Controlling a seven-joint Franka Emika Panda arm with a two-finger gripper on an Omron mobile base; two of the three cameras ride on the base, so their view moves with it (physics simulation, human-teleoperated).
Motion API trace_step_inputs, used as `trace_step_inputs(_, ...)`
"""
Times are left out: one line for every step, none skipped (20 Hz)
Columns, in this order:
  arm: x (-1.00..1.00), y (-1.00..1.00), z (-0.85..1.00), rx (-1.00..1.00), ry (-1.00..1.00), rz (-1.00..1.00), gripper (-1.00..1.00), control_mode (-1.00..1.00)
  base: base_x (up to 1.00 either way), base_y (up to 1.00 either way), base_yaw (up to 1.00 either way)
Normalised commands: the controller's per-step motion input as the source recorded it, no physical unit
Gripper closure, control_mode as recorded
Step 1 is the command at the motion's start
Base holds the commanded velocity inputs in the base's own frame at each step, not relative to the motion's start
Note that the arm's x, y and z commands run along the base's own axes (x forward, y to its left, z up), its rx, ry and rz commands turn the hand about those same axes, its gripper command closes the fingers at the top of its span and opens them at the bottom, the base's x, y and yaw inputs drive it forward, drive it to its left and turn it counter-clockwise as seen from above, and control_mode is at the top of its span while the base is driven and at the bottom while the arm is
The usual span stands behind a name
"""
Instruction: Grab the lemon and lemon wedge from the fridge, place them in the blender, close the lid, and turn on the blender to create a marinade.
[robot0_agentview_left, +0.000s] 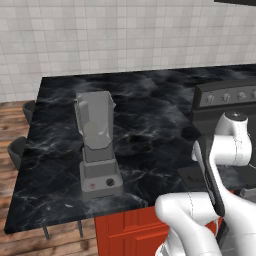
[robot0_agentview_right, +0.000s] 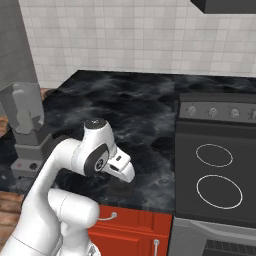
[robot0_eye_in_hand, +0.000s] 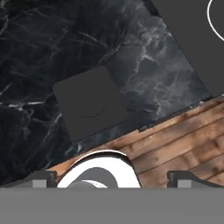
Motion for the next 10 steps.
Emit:
trace_step_inputs(0.16, -0.14, -0.48, 0.0, 0.12, 0.12, -1.0, -1.0, 0.0, 0.0, 0.0)
trace_step_inputs(0.16, -0.03, -0.51, 0.0, 0.11, 0.12, -1.0, -1.0, 0.0, 0.0, 0.0)
trace_step_inputs(0.23, 0.0, -0.44, 0.0, 0.07, 0.16, -1.0, -1.0, 0.0, 0.0, 0.0)
trace_step_inputs(0.24, 0.04, -0.44, 0.0, 0.05, 0.17, -1.0, -1.0, 0.0, 0.0, 0.0)
trace_step_inputs(0.16, 0.0, -0.41, 0.0, 0.01, 0.19, -1.0, -1.0, 0.0, 0.0, 0.0)
trace_step_inputs(0.15, 0.0, -0.44, 0.0, 0.0, 0.19, -1.0, -1.0, 0.0, 0.0, 0.0)
trace_step_inputs(0.24, 0.0, -0.42, 0.0, 0.0, 0.17, -1.0, -1.0, 0.0, 0.0, 0.0)
trace_step_inputs(0.24, 0.0, -0.32, 0.0, 0.0, 0.17, -1.0, -1.0, 0.0, 0.0, 0.0)
trace_step_inputs(0.23, 0.0, -0.29, 0.0, 0.0, 0.17, -1.0, -1.0, 0.0, 0.0, 0.0)
trace_step_inputs(0.24, 0.0, -0.31, 0.0, 0.0, 0.17, -1.0, -1.0, 0.0, 0.0, 0.0)
